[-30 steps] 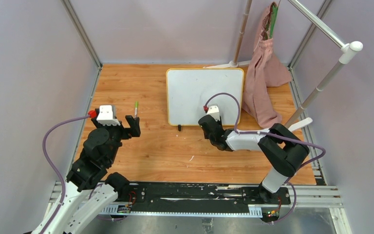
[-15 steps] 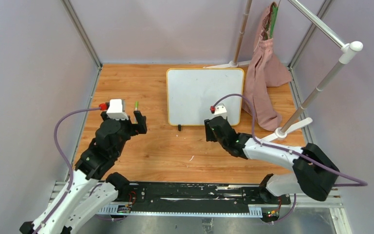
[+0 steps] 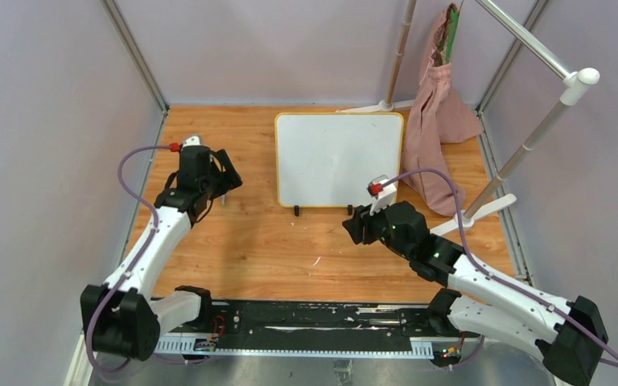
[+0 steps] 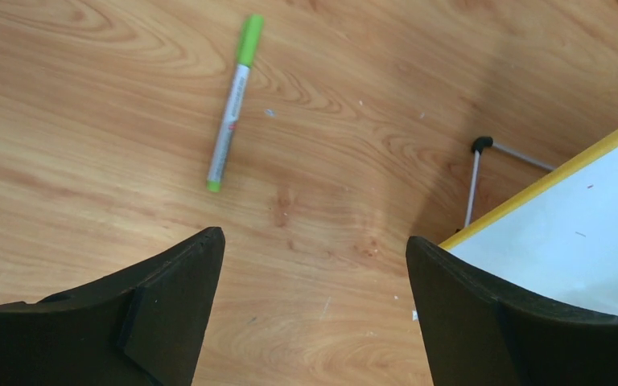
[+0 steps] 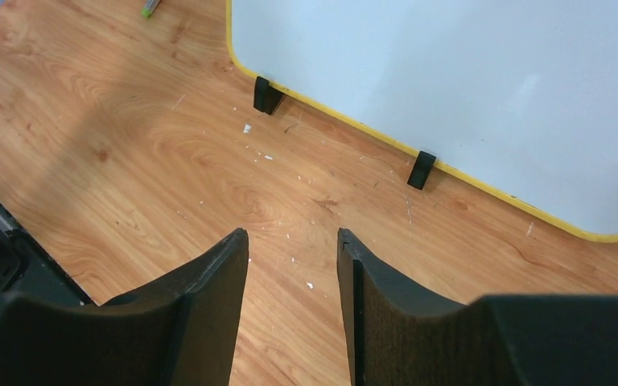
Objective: Write a sentence on the whiteboard
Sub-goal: Adjust the whiteboard stand at the center of the board.
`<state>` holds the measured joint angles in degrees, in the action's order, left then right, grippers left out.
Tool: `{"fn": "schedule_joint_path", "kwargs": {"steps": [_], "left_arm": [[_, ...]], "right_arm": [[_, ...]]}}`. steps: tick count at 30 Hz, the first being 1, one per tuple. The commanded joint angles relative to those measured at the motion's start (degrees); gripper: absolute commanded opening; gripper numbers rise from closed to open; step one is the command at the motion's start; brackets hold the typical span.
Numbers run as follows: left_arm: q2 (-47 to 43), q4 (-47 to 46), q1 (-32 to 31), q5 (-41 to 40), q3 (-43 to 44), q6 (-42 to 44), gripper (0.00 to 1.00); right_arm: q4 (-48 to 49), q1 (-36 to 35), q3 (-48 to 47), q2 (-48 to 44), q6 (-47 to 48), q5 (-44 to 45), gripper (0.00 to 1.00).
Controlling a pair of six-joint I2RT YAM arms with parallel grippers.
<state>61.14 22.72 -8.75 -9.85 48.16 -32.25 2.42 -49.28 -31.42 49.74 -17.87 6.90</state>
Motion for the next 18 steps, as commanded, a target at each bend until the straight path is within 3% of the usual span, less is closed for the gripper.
{"fn": "schedule_joint_path", "kwargs": {"steps": [1,8,13,18], "left_arm": [[5.8,-5.1,0.1,6.5,1.8,-1.7,0.87],[2.4,-28.1,0.2,16.1,-4.7,-2.2,0.89],[1.3,-30.8,0.2,17.5,-4.6,-2.0,0.90],[0.9,-34.6,0.2,21.4,-6.7,-1.2,0.94]], "right_arm": [[-3.9,-0.8,2.4,-4.3,1.9,-2.1,0.49],[-3.8,0.2,4.6,-5.7,-3.4,6.9,0.56],[-5.8,4.4,0.2,-2.3,-8.6,15.7,0.66],[-3.3,15.2,-0.7,-1.4,-12.8,10.4,0.74]]}}
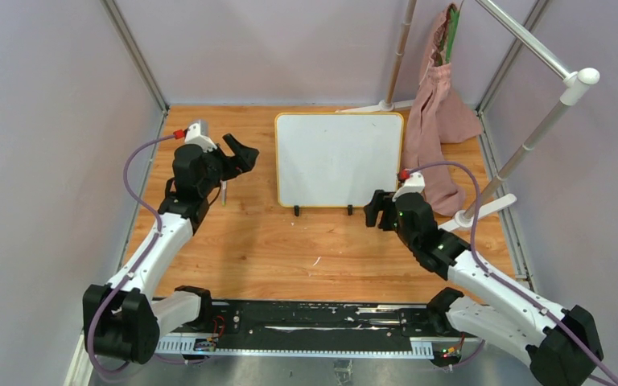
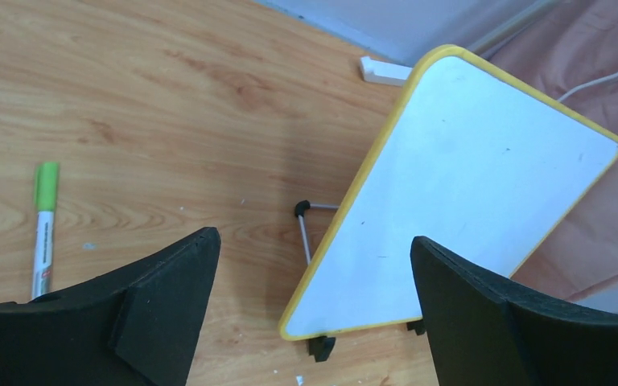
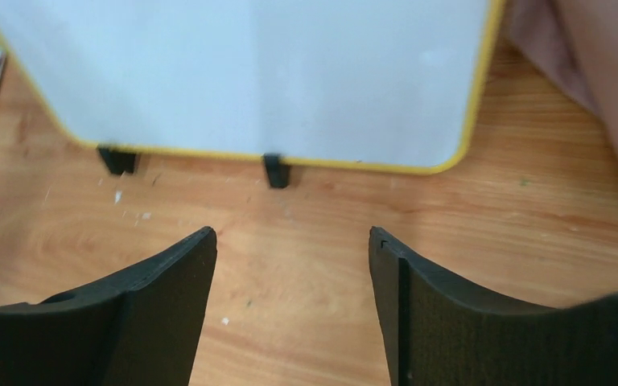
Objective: Write a sentence on the whiteboard
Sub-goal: Adjust the whiteboard stand at the center of the board.
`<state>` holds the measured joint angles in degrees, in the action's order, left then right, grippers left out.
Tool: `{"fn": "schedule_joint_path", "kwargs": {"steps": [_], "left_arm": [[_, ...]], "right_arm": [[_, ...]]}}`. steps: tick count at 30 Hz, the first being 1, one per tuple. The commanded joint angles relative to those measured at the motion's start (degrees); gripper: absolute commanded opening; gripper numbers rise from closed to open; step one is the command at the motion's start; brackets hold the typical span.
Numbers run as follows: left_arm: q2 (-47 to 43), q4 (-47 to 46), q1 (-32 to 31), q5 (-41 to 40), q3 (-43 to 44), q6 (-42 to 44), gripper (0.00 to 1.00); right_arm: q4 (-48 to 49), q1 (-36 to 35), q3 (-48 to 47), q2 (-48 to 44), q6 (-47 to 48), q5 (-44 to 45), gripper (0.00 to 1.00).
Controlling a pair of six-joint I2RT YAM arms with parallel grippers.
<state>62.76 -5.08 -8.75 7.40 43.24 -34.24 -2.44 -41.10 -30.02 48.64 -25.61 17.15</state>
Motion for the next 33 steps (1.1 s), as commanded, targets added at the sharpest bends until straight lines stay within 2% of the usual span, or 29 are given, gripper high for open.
{"fn": "schedule_joint_path", "kwargs": {"steps": [1,5,15,18,23,33], "left_arm": [[-0.7,-8.8,0.2,4.8,-2.7,0.6,0.95],[1.2,-16.6,0.2,6.3,-4.5,-0.5,1.00],[11.2,-27.3,0.2,9.2,-2.3,-10.0,1.00],[14.2,-33.6,0.2,12.8,-2.9,-12.2,0.99],[17.4,-43.7,0.3,14.0,-5.2,-15.6,0.99],[21.2,-45.7,0.8,14.2,-5.0,-14.7,0.99]], "right_arm": [[3.4,8.8,-1.9,-0.5,-5.2,-0.9,0.77],[7.3,14.1,-2.7,0.6,-5.5,-2.7,0.83],[12.0,22.0,-7.5,10.0,-6.6,-2.6,0.84],[12.6,23.8,-8.9,13.0,-7.0,-4.3,0.84],[16.5,25.1,-9.6,16.7,-7.0,-7.4,0.84],[20.5,25.9,-10.1,23.2,-7.3,-9.9,0.83]]}}
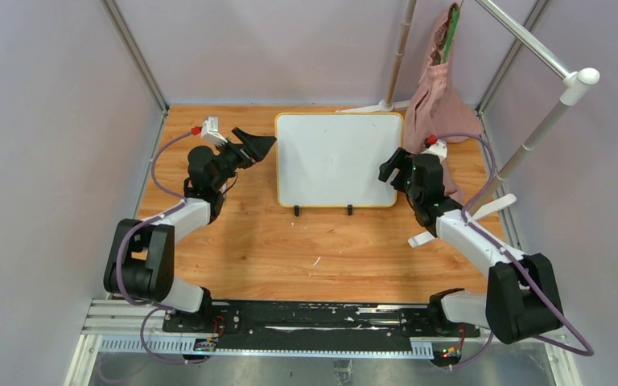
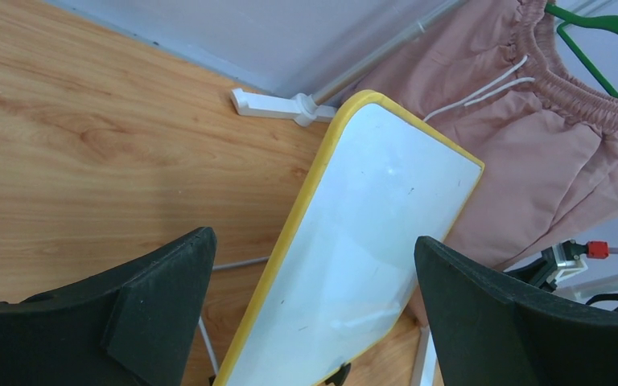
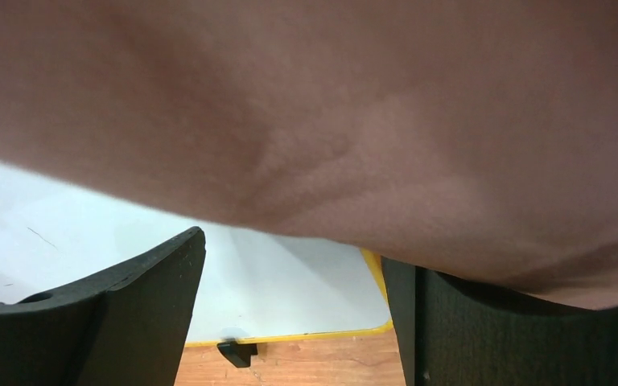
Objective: Write a sentence on the whiteboard
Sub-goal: Adjust the whiteboard stand at the center of the board.
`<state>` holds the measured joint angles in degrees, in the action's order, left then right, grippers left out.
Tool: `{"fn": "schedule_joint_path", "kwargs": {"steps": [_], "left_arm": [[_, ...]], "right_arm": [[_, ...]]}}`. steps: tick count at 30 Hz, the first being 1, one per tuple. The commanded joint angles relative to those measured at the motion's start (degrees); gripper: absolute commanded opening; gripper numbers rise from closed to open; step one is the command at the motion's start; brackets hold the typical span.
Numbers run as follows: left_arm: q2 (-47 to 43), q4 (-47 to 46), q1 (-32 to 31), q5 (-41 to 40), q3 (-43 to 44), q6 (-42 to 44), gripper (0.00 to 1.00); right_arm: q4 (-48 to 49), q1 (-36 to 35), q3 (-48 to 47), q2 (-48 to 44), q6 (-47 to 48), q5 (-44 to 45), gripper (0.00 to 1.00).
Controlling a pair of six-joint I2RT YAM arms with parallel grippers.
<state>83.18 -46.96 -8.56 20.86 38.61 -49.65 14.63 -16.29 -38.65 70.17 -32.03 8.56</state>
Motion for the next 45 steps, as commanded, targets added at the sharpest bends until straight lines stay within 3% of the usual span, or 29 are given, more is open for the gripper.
{"fn": "schedule_joint_path", "kwargs": {"steps": [1,20,30,45], "left_arm": [[0.8,-3.6,0.6,0.7,-0.2,1.0,0.99],[2.3,-4.9,0.6,2.4,-1.3,1.8,1.00],[3.8,-6.6,0.6,4.2,-1.7,0.3,1.00],[4.3,-6.3,0.6,4.7,-2.4,0.3,0.95]], "right_arm": [[3.7,1.1,-1.6,2.2,-0.7,-1.3,0.83],[10.5,1.3,1.0,7.2,0.0,-5.4,0.82],[12.4,1.3,1.7,7.9,-1.4,-12.0,0.70],[12.8,1.2,3.2,7.4,-1.8,-15.1,0.59]]}}
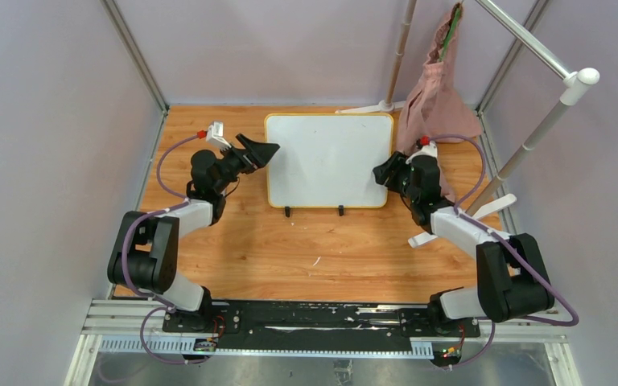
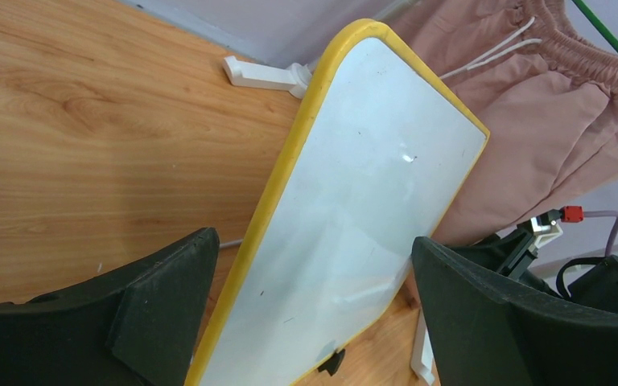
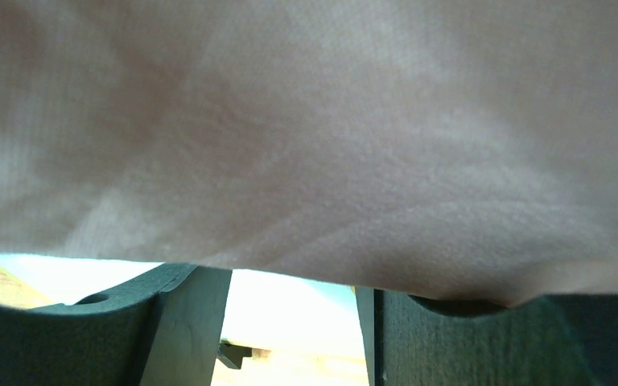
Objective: Write a sentence on the whiteboard
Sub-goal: Adjust the whiteboard stand at the center of the board.
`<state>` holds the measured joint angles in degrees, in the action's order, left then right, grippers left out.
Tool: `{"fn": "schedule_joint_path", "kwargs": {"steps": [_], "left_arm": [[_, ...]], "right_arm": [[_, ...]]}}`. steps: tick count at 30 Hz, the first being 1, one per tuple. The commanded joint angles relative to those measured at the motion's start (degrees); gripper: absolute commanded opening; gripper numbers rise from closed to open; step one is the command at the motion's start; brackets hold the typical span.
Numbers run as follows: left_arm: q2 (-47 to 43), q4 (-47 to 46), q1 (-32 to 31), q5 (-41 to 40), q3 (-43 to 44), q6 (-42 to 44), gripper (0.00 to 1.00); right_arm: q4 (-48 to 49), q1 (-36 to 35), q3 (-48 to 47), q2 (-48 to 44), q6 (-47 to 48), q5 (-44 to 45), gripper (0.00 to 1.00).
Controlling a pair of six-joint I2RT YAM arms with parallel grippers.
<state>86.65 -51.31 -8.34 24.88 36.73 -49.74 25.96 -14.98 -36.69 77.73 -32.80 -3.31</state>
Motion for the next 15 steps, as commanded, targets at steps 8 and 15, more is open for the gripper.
{"fn": "schedule_joint_path", "kwargs": {"steps": [8,15], "left_arm": [[0.5,1.7,0.4,-0.6,-0.4,2.8,0.93],[3.1,-0.3,0.6,3.7,-0.1,2.9,0.85]], "right_arm": [[-3.7,-0.2,2.5,-5.7,3.1,-0.8,0.68],[-6.3,-0.2,4.7,-10.1,4.3,-0.7,0.69]]}}
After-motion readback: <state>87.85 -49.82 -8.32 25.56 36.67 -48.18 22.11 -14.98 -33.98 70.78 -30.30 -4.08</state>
